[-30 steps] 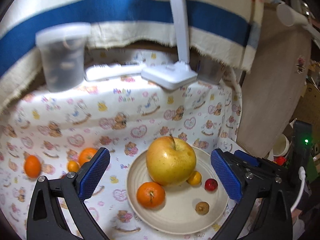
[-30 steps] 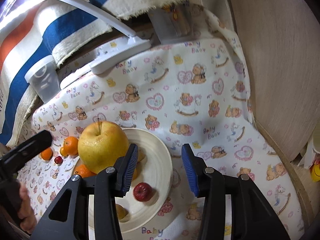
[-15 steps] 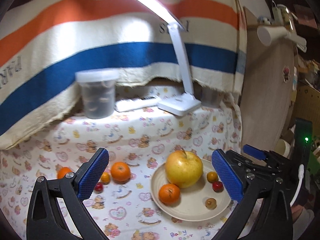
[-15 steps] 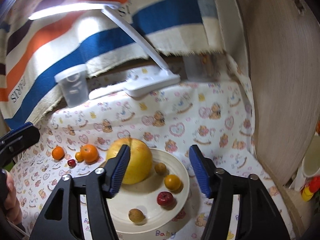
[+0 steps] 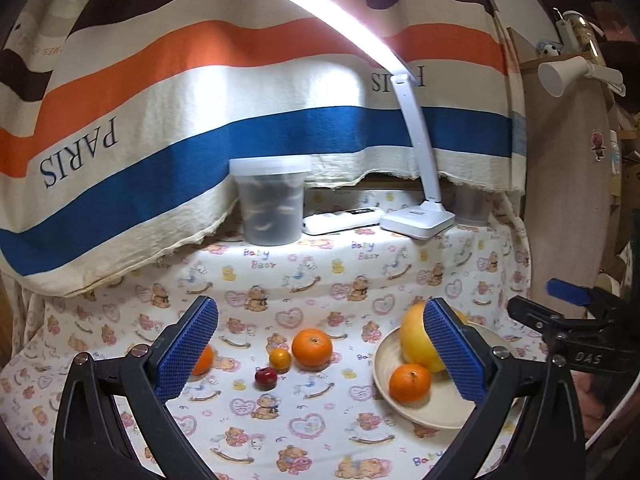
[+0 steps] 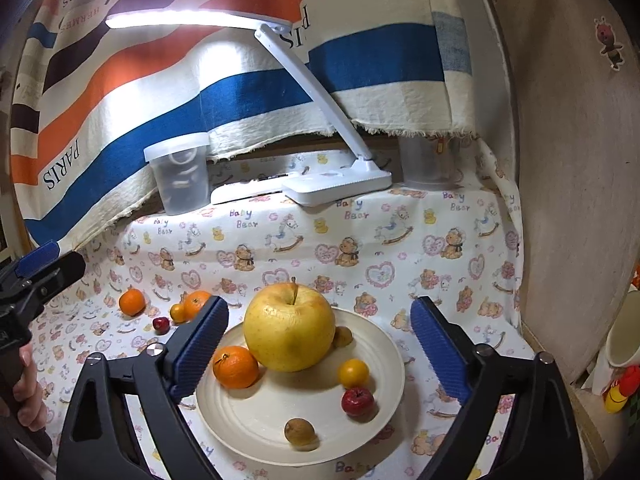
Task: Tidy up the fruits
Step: 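Withdraw both open tools from the plate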
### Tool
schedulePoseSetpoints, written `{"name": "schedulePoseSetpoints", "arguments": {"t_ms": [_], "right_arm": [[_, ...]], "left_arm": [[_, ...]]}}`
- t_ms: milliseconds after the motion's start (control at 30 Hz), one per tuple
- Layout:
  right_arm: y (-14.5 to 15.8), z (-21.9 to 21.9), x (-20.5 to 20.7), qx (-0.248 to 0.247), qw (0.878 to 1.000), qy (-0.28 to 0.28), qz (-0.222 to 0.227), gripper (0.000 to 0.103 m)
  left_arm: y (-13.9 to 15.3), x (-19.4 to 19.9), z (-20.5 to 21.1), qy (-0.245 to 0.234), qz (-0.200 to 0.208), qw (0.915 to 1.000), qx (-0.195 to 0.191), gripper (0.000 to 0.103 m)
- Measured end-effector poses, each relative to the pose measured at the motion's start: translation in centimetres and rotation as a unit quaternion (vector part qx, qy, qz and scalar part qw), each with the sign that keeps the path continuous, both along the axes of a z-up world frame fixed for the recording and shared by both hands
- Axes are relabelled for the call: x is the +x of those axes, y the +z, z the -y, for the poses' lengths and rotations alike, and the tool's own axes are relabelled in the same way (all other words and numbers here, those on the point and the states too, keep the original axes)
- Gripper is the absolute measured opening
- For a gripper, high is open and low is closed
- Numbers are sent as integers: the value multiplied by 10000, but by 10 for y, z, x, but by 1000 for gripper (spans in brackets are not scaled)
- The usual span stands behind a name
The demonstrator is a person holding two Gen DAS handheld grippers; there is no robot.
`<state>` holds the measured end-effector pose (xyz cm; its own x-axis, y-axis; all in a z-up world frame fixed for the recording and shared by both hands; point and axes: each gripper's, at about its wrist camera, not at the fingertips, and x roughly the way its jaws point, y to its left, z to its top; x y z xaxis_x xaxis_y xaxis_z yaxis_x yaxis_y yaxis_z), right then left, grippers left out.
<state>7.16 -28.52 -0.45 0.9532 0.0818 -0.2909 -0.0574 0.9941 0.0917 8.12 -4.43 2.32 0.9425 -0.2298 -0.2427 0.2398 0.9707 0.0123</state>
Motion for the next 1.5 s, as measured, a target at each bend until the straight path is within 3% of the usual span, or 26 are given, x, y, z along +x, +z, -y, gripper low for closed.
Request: {"name": "schedulePoseSetpoints", "arguments": {"t_ms": [167,733,1133,1300,1500], "right_arm": [[-1,-2,-1,-22,10000,26,45,103],[-13,-10,5,-211,9995,-181,141,103],[-18,-24,7,-499,9983,279,85,103],[-16,-31,2,-515,9975,479,69,103],[-13,-43,-5,-462,9952,867,6,103]], "left_arm": [[-5,-1,-13,172,283,9991,-264,102],[-24,6,-19,440,297,9986,-26,102],[-11,18,-41,612,-48,9981,29,102],[-5,20,-52,820,102,9964,178,102],[-13,43,-74,1037,-117,9944,140,102]]}}
